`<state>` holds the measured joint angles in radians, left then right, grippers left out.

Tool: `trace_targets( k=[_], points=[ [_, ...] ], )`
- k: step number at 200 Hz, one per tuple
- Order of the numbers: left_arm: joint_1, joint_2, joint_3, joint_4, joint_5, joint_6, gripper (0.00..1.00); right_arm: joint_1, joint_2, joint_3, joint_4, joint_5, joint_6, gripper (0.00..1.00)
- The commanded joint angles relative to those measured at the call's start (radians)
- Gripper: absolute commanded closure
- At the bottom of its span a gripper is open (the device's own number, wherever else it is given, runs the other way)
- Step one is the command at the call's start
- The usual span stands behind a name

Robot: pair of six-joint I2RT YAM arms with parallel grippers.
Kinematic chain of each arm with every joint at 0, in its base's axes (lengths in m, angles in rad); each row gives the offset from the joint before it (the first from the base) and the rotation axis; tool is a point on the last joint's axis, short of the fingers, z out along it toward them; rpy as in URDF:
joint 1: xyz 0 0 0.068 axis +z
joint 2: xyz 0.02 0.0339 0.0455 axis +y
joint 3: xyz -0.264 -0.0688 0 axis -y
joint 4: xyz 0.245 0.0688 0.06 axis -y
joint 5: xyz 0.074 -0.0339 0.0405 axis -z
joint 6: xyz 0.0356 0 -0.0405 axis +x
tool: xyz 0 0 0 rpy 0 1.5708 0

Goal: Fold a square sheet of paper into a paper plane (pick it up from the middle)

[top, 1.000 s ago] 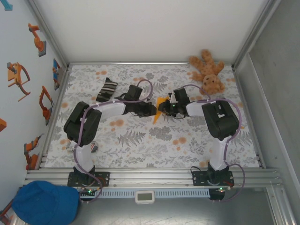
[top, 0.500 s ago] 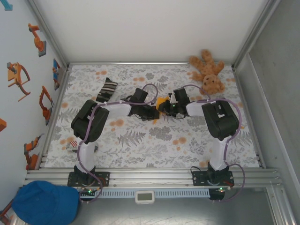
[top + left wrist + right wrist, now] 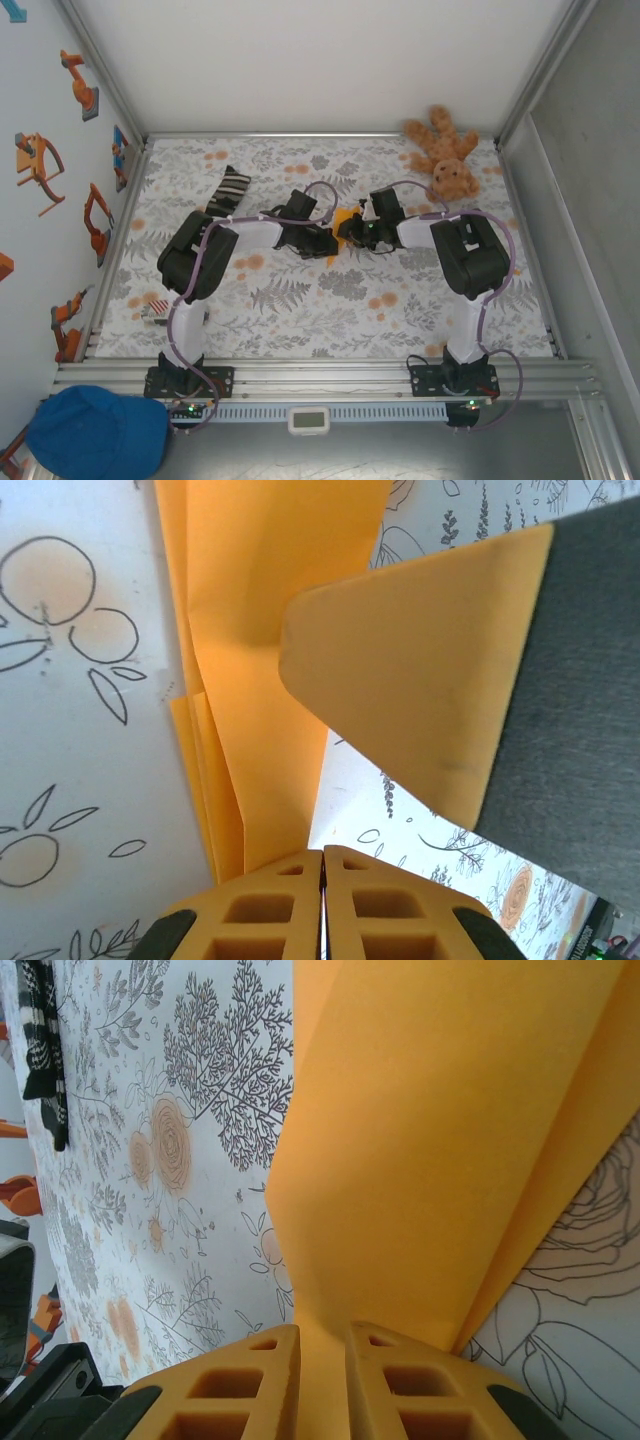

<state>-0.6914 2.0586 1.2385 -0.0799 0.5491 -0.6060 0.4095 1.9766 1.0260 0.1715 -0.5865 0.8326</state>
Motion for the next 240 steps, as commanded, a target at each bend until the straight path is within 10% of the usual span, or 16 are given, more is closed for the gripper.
trace_targets(
  k=[1,240],
  points=[
    [0.004,0.009,0.003,-0.033,-0.003,0.022,0.92,0.007,0.013,0.025,-0.018,0.013,-0.019,0.81],
    [-0.009,-0.065,-0.172,-0.108,-0.026,0.07,0.95,0.016,0.065,0.13,-0.292,0.166,-0.064,0.86]
  ],
)
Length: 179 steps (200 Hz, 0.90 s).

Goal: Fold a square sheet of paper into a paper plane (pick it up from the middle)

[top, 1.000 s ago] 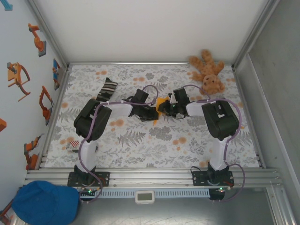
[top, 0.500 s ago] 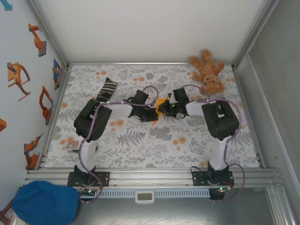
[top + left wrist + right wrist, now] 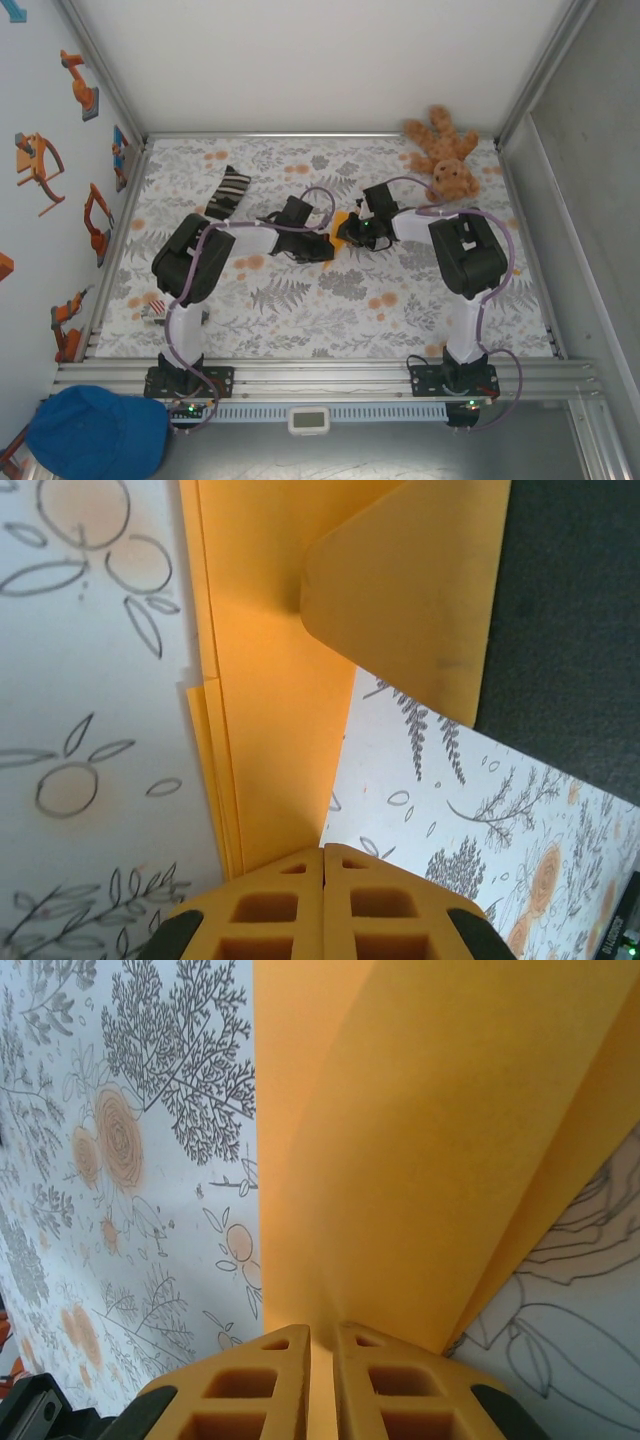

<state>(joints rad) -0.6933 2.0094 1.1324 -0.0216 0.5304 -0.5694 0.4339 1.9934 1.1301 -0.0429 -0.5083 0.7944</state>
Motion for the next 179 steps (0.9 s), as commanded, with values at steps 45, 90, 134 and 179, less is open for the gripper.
trace_targets(
  k=[45,90,134,179],
  points=[
    [-0.014,-0.101,-0.154,-0.203,0.008,0.056,0.94,-0.009,0.068,0.036,-0.106,0.099,-0.024,0.86],
    [-0.015,-0.225,-0.186,-0.251,0.007,0.082,0.93,-0.003,0.067,0.036,-0.1,0.091,-0.024,0.87],
    [0.003,-0.317,-0.074,-0.17,-0.004,0.058,0.91,0.006,0.044,0.032,-0.092,0.077,-0.02,0.87],
    [0.013,-0.136,0.035,-0.085,-0.053,-0.029,0.95,0.02,0.03,0.017,-0.046,0.029,0.016,0.86]
  ],
)
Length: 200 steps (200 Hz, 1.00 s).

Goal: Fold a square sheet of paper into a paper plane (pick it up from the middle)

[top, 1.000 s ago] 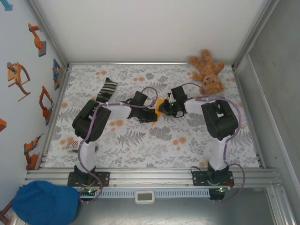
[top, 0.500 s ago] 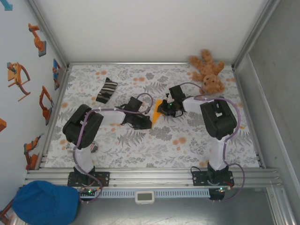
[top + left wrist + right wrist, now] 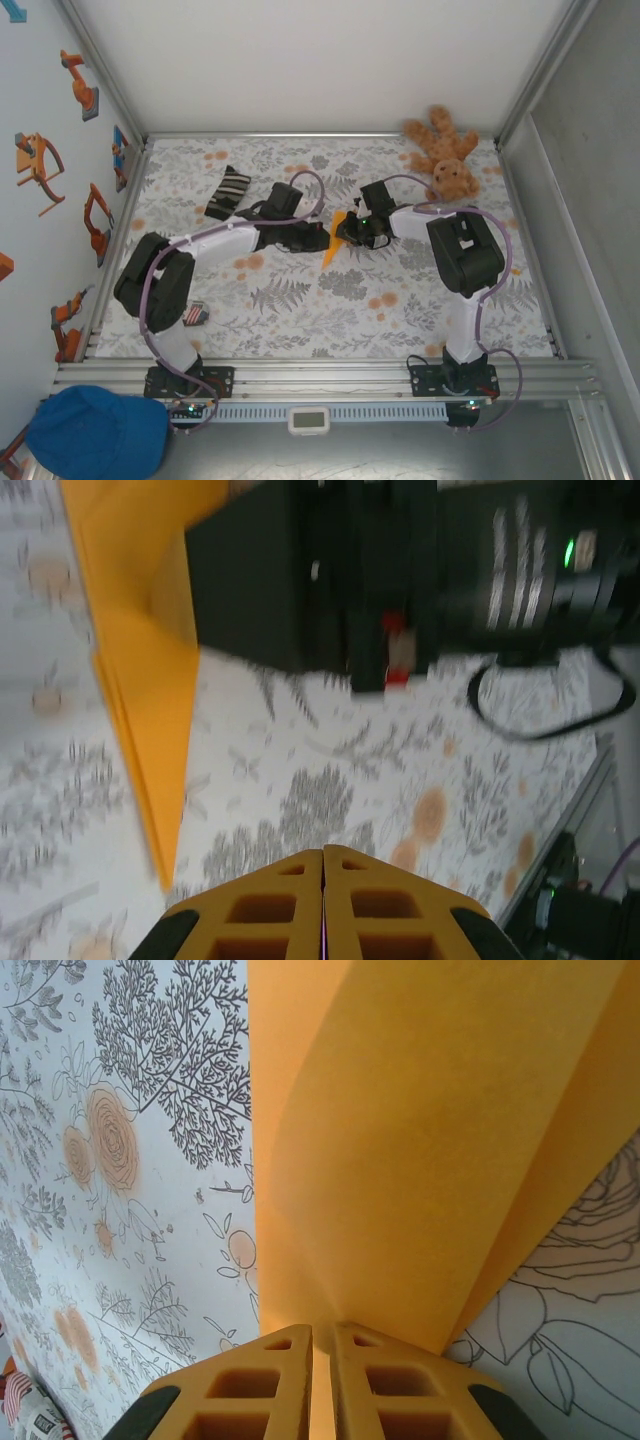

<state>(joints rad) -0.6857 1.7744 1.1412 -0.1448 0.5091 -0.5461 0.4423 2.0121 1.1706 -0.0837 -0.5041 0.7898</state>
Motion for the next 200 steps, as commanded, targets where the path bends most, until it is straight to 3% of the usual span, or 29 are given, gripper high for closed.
trace_targets(
  k=[1,52,109,165,200],
  points=[
    [0.006,0.103,0.029,0.04,-0.034,-0.054,0.95,0.012,0.011,-0.023,-0.004,0.024,0.022,0.87],
    [0.008,0.243,0.111,0.059,-0.057,-0.086,1.0,0.012,0.002,-0.013,0.002,0.012,0.024,0.87],
    [0.009,0.286,0.091,0.03,-0.076,-0.092,1.0,0.01,-0.023,0.0,0.012,-0.001,0.017,0.87],
    [0.016,0.3,0.058,-0.051,-0.092,-0.072,1.0,-0.031,-0.155,0.039,-0.093,0.118,-0.184,0.88],
    [0.016,0.306,0.069,-0.061,-0.093,-0.073,1.0,-0.03,-0.097,0.068,-0.114,0.052,-0.232,0.89]
  ],
)
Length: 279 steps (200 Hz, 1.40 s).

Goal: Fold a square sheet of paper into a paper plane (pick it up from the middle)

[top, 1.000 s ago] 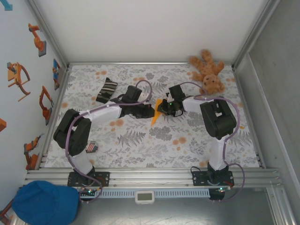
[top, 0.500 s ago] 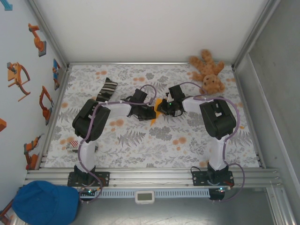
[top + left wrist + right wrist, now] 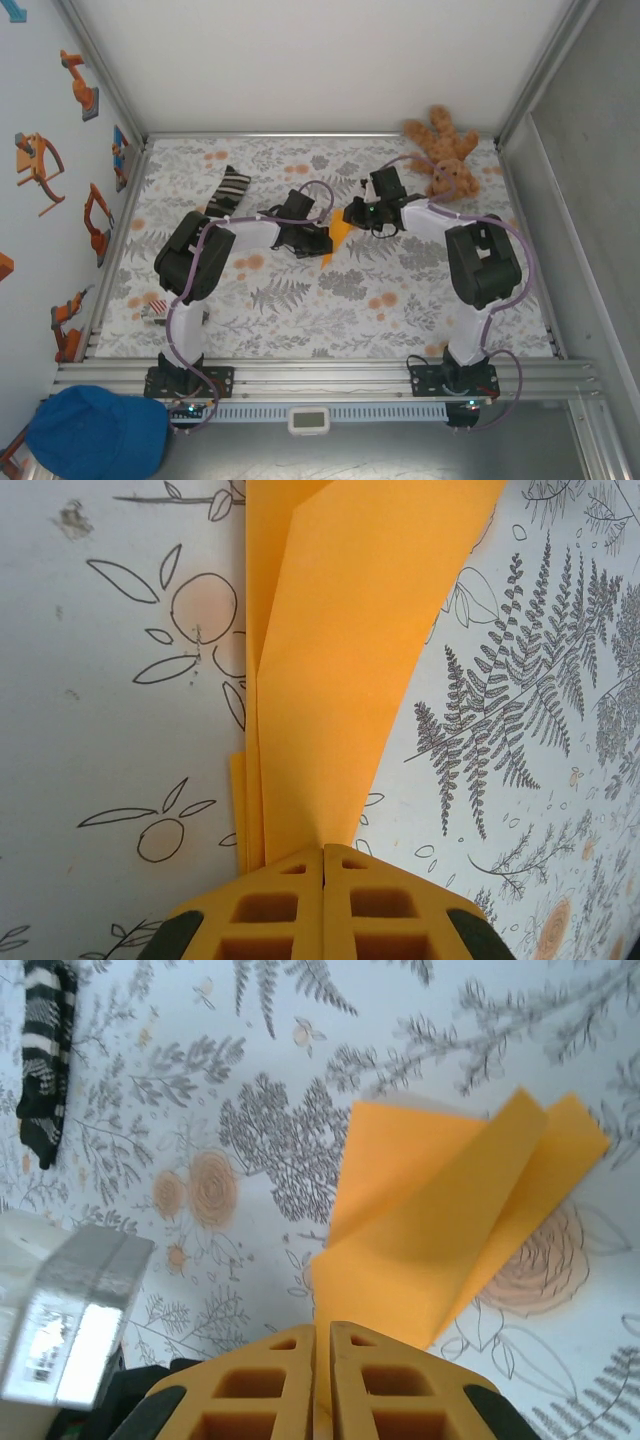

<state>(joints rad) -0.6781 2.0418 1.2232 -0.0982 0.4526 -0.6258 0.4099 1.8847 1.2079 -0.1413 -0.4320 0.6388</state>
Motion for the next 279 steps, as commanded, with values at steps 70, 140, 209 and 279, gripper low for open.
trace_targets(
  k=[70,140,209,279],
  points=[
    [0.009,0.05,-0.001,-0.121,-0.02,0.009,1.0,-0.004,0.157,0.148,-0.105,-0.054,-0.133,0.89],
    [0.012,0.057,0.002,-0.143,-0.012,0.02,1.0,-0.017,0.234,0.189,-0.115,-0.063,-0.174,0.89],
    [0.016,0.06,0.001,-0.168,-0.009,0.028,1.0,-0.052,0.284,0.149,-0.033,-0.109,-0.183,0.92],
    [0.016,0.075,-0.029,-0.187,-0.002,0.034,1.0,-0.172,0.358,0.194,0.076,-0.175,-0.116,0.96]
  ],
)
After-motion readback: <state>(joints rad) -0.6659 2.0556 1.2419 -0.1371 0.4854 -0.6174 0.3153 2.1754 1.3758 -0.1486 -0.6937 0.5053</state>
